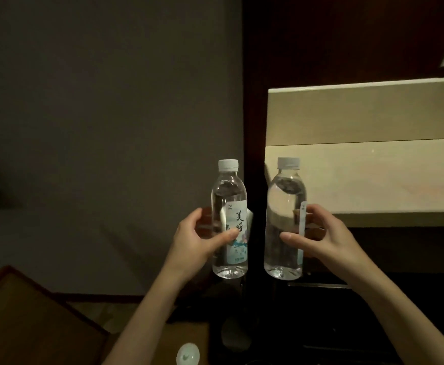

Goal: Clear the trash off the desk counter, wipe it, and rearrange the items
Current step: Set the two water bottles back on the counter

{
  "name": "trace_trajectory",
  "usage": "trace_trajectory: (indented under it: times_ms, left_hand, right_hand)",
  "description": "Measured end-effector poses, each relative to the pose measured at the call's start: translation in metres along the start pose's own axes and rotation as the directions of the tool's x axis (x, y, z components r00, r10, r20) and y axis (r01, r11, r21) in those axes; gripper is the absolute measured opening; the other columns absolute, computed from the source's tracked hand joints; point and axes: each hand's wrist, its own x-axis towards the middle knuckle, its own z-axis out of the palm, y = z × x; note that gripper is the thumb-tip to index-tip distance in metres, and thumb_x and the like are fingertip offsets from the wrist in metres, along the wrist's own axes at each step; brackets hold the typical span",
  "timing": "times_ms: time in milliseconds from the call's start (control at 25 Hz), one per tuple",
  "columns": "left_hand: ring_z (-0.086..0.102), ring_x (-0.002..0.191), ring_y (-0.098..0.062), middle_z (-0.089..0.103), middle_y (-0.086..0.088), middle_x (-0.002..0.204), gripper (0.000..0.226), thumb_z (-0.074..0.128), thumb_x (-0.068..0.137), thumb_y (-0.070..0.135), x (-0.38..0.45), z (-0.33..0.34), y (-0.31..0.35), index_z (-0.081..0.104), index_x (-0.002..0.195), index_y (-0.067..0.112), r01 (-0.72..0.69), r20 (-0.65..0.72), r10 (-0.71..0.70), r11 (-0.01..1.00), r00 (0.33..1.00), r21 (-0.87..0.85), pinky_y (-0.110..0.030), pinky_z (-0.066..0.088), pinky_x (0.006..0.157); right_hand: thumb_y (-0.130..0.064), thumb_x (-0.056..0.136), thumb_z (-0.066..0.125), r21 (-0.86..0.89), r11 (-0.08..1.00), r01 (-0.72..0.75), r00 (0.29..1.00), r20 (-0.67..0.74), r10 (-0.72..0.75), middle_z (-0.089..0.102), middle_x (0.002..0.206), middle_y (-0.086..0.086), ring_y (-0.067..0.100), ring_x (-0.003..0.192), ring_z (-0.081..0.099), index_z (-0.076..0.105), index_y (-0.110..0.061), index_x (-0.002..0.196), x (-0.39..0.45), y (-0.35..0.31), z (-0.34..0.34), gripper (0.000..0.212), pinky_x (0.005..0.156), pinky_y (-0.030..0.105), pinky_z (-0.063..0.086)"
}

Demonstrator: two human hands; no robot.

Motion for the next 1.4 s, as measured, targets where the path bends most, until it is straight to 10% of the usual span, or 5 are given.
trace_trajectory:
  times_ms: [600,1400]
  left_hand:
    - [0.063,0.103,-0.009,0.069,0.012,0.109,0.087,0.077,0.046,0.069,0.124,0.225,0.085,0.059,0.12,0.027,-0.095,-0.071,0.093,0.995,0.993,-0.018,-0.043,0.054,0.09]
    - [0.06,0.109,-0.017,0.061,0.007,0.115,0.069,0.089,0.061,0.014,0.35,0.306,0.042,0.051,0.117,0.022,-0.029,-0.197,0.019,0.998,0.98,-0.047,-0.033,0.049,0.092]
  right_hand:
    - [-0.05,0.058,0.075,-0.164,0.983,0.078,0.995,-0.051,-0.087,0.061,0.103,-0.013,0.01,0.095,0.062,0.053,-0.039,0.105,0.095,0.036,-0.253,0.053,0.077,0.032,0.056]
    - [-0.016,0.066,0.086,-0.183,0.976,0.117,0.959,-0.235,-0.159,0.06,0.107,-0.008,0.0,0.09,0.059,0.049,-0.023,0.111,0.313,0.131,-0.299,0.059,0.067,0.006,0.044]
